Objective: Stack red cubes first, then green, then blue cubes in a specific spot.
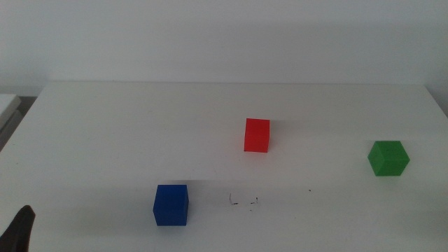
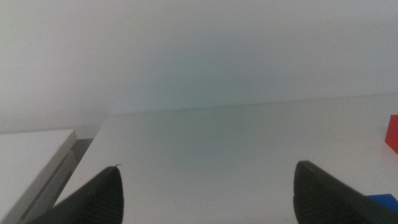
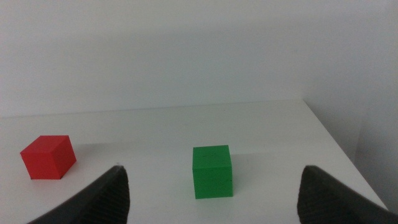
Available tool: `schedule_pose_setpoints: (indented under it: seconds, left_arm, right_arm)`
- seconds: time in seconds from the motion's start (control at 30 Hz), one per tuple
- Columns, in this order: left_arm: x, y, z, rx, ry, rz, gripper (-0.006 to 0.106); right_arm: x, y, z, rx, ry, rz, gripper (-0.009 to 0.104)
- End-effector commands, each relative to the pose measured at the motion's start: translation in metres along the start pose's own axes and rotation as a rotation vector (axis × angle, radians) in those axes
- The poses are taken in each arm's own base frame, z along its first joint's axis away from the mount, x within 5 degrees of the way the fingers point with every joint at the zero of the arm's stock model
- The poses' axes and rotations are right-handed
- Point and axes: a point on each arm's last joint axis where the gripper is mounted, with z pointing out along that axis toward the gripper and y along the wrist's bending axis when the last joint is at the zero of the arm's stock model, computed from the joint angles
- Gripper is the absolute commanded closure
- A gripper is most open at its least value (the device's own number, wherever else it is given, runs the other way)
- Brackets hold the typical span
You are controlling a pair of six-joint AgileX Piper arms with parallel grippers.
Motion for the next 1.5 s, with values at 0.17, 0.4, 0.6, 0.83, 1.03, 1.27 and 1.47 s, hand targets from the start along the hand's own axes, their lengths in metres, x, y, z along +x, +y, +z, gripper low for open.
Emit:
schedule_pose_setpoints:
  seconds: [0.17, 0.4, 0.6, 0.83, 1.03, 1.27, 1.47]
  left_arm:
    - [-0.001, 0.000, 0.000, -0.001, -0.015, -0.001, 0.007]
    - [-0.001, 0.000, 0.000, -0.001, -0.015, -0.001, 0.007]
    - [-0.001, 0.000, 0.000, -0.001, -0.015, -0.001, 0.007]
    - [-0.001, 0.000, 0.000, -0.001, -0.015, -0.001, 0.007]
    - [-0.001, 0.000, 0.000, -0.001, -0.015, -0.001, 0.007]
    - [-0.001, 0.000, 0.000, -0.001, -0.015, -0.001, 0.007]
    - [-0.001, 0.000, 0.000, -0.001, -0.015, -0.001, 0.007]
  right_arm:
    - [-0.002, 0.000, 0.000, -0.001, -0.014, -0.023, 0.002]
    - [-0.059, 0.004, 0.011, 0.011, 0.144, 0.065, 0.002]
    - [-0.123, 0.009, 0.031, 0.043, 0.549, 0.059, 0.002]
    - [-0.170, 0.013, 0.049, 0.052, 0.635, 0.067, 0.002]
    - [-0.176, 0.014, 0.051, 0.044, 0.594, 0.073, 0.002]
    - [-0.172, 0.009, 0.078, 0.057, 0.797, -0.077, 0.002]
    - [-0.173, 0.042, 0.131, -0.092, 0.906, -0.109, 0.002]
